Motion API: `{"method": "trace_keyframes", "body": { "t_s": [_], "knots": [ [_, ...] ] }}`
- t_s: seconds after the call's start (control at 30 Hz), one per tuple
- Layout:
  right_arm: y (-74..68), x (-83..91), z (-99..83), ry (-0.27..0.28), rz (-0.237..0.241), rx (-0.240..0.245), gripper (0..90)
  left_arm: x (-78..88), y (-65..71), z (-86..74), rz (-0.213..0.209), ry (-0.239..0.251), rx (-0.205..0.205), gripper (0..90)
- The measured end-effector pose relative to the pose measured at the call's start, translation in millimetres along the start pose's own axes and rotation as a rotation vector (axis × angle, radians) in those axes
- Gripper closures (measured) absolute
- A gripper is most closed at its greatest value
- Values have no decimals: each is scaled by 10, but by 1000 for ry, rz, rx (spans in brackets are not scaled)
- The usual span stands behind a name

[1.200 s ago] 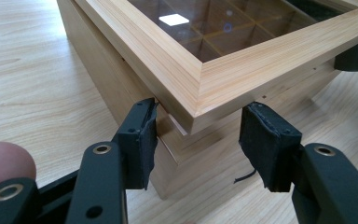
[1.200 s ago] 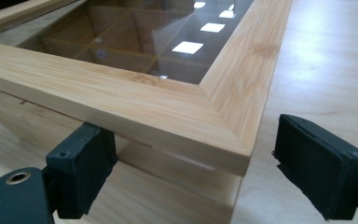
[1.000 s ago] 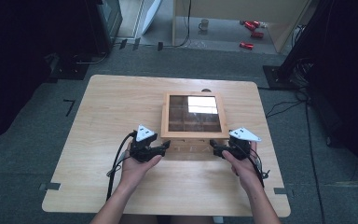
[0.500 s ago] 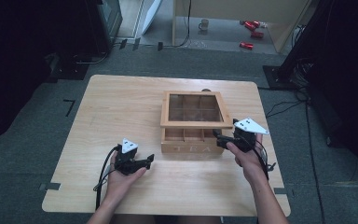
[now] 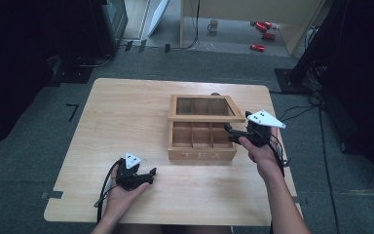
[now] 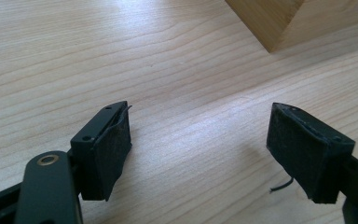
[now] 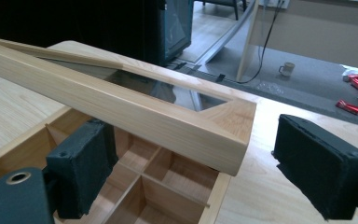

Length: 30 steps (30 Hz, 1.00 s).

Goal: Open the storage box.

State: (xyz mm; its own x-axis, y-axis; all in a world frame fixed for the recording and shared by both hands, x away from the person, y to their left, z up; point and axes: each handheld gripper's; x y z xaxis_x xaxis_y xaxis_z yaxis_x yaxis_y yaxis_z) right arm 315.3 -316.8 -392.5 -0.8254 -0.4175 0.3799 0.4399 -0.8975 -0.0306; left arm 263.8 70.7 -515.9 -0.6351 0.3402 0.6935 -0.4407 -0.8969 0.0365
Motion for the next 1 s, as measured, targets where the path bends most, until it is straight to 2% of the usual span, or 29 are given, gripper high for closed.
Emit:
{"method": "trace_keyframes", "body": {
  "t_s": [0.13,0.27,0.37,0.47,0.5,0.6,0.67,0.73,0.77,1.0],
  "knots": [
    [44,-24,83,9,11,12,146,-1,34,-17,11,5,-17,232],
    [37,-83,151,-11,-3,73,154,-9,83,-27,28,8,-48,236],
    [42,-141,183,-22,1,105,161,-10,87,-27,23,9,-48,238],
    [85,-186,218,2,24,98,220,-8,72,-26,9,14,-33,241],
    [85,-186,218,2,24,98,220,-8,70,-26,7,14,-32,241],
    [129,-214,249,38,8,88,308,-7,71,-27,5,14,-34,242],
    [146,-224,254,46,3,84,316,-5,69,-28,2,12,-38,242],
    [183,-239,270,58,13,70,338,-4,68,-27,0,11,-38,242],
    [219,-254,284,66,2,70,396,-3,67,-27,-1,11,-37,242],
    [352,-294,358,96,17,57,499,-3,67,-28,-7,12,-36,243]
  ]
}}
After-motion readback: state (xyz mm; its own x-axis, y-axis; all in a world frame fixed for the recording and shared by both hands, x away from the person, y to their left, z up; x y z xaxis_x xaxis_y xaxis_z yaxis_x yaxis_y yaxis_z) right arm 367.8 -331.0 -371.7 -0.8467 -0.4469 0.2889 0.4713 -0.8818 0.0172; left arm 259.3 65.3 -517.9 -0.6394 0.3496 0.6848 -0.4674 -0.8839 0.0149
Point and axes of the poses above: each handheld gripper's, and its own axes: x roughly backward along the jaws, z roughly out of its top, y roughly to its right, and after that the axes turned 3 degrees about z, right-handed
